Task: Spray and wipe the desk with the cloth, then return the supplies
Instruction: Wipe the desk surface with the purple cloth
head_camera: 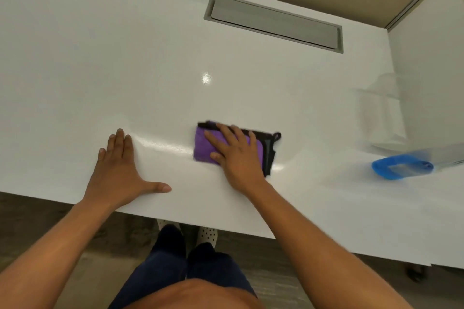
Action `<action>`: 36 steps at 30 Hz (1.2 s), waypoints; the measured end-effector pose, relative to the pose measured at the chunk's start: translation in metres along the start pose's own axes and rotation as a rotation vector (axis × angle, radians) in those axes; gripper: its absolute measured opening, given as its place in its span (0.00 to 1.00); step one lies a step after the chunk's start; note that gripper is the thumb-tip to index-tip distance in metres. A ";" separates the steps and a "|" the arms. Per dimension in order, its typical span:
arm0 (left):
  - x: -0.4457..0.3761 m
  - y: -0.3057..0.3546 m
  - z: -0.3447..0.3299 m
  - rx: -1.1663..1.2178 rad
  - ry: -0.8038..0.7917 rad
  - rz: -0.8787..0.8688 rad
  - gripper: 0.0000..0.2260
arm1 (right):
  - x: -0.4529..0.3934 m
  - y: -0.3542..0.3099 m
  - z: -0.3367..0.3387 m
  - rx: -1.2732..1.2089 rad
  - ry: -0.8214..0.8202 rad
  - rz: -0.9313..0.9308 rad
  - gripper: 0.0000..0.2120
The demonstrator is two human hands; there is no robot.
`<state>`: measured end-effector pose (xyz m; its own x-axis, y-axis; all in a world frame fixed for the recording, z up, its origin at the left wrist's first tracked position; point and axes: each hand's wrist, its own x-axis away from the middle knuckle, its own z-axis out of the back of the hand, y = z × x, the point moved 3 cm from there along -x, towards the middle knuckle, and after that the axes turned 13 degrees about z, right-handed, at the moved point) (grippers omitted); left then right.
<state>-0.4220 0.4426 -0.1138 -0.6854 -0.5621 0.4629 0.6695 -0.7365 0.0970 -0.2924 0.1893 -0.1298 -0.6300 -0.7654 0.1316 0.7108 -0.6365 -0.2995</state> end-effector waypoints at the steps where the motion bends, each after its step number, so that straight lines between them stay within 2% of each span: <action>1: -0.001 -0.001 -0.001 0.004 -0.003 0.001 0.82 | 0.023 0.009 -0.002 -0.014 0.002 -0.013 0.25; 6: -0.005 -0.002 -0.005 0.017 -0.007 0.009 0.83 | 0.084 0.101 0.024 0.015 0.017 -0.274 0.24; 9: -0.008 -0.003 -0.006 0.027 0.000 0.006 0.83 | 0.047 0.164 0.055 0.071 0.062 -0.444 0.26; 12: -0.008 -0.002 -0.007 0.030 -0.010 0.008 0.83 | -0.026 0.192 0.077 0.040 0.122 -0.529 0.26; 15: -0.007 -0.001 -0.006 0.035 -0.019 0.013 0.83 | -0.092 0.166 0.076 -0.002 0.132 -0.510 0.25; 18: -0.004 -0.001 -0.004 0.046 -0.029 0.020 0.83 | -0.122 0.097 0.058 0.051 0.072 -0.325 0.25; 21: -0.003 -0.001 -0.004 0.052 -0.035 0.013 0.81 | -0.096 0.026 0.028 0.090 0.004 -0.103 0.24; 24: -0.005 -0.008 -0.005 0.062 -0.048 -0.005 0.80 | -0.022 -0.007 0.005 0.031 -0.041 0.025 0.24; 27: -0.008 -0.018 -0.003 0.127 -0.051 0.007 0.82 | 0.043 0.020 0.006 0.007 -0.050 0.001 0.23; 29: -0.009 -0.022 -0.003 0.160 -0.049 0.014 0.83 | 0.045 0.058 0.022 0.049 -0.045 -0.084 0.25; 33: -0.013 -0.023 -0.004 0.143 -0.015 0.024 0.83 | -0.050 0.115 0.061 0.074 0.054 -0.324 0.26; 36: -0.015 -0.026 -0.006 0.074 0.014 0.058 0.84 | -0.154 0.111 0.074 0.080 0.096 -0.312 0.26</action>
<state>-0.4306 0.4681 -0.1282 -0.6481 -0.6088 0.4576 0.7275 -0.6726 0.1355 -0.0935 0.2300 -0.1137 -0.8452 -0.5221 0.1142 0.4986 -0.8472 -0.1834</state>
